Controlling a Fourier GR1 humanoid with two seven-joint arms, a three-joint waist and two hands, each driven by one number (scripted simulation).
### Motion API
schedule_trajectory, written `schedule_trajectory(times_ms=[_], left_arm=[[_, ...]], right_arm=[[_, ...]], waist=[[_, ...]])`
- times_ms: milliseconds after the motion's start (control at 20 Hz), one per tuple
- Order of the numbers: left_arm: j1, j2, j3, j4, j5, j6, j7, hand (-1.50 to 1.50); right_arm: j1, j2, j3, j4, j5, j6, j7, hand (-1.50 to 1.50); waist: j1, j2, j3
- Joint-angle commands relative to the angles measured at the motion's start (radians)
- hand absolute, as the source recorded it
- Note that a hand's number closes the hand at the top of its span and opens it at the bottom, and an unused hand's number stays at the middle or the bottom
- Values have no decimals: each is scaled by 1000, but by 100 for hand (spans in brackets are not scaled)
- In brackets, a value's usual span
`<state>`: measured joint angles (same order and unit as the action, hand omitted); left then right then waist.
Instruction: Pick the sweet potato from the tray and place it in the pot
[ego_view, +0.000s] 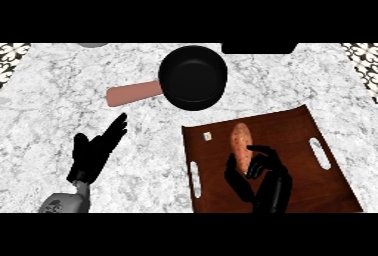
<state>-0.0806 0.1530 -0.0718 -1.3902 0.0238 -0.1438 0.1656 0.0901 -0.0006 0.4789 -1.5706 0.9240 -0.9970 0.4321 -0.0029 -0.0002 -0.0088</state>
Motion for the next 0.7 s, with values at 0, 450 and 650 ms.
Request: schedule_trajectory(times_ms=[0,450,650], left_arm=[[2,13,4,-18,2,-5,23,0],[-57,-22,-13,36,-18,9,20,0],[-26,0,-15,15,-9,-26,0,0]], right_arm=[[-112,1,-60,-56,173,164,225,150],[-622,1,-116,-53,320,701,699,150],[-855,1,-169,146,255,809,797,150]], waist=[[5,-4,0],[27,1,4],[50,6,6]])
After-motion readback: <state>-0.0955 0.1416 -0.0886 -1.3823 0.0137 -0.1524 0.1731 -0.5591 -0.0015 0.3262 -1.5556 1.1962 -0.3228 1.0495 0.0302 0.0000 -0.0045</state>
